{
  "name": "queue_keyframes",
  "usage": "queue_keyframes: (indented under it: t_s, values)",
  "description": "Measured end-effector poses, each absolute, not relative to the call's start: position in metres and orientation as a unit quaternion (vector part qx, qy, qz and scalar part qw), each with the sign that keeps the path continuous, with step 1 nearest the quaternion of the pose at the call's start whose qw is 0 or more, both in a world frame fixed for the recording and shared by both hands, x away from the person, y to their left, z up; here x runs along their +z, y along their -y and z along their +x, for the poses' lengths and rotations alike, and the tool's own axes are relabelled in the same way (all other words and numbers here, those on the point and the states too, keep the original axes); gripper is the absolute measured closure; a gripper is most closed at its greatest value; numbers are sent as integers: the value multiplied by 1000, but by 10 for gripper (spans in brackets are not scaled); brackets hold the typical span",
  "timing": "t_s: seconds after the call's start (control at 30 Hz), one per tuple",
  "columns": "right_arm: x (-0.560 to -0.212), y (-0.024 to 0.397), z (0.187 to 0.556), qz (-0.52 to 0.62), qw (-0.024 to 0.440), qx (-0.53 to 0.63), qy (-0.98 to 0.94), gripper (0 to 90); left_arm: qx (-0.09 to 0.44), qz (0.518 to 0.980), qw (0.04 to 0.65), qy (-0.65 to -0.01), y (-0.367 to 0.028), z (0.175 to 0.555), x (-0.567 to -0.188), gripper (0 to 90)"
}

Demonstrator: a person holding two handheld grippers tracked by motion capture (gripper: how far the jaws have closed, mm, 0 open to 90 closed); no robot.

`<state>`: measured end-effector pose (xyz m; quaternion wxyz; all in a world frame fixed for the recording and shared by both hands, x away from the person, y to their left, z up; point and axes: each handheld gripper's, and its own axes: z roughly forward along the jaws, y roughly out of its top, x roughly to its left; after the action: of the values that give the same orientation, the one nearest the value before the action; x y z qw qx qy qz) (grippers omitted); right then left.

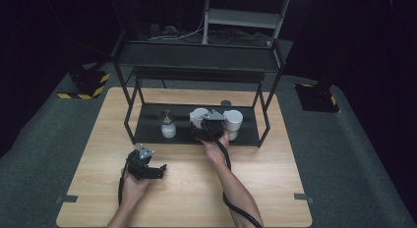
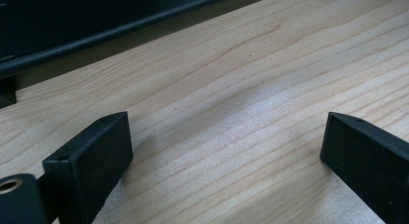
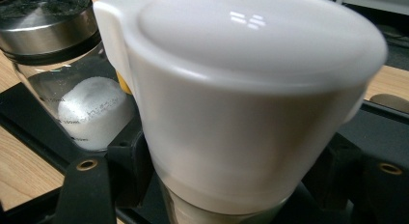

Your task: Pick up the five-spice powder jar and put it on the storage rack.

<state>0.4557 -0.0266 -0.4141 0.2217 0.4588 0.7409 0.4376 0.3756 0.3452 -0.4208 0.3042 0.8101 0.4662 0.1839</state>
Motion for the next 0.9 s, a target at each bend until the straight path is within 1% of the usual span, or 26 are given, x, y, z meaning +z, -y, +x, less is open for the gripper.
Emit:
queue_keyframes:
  t_s: [0.9]
  values:
    - [-419, 28, 451, 454, 225, 442, -740, 305, 184, 810, 304, -466, -345, 375, -421, 45]
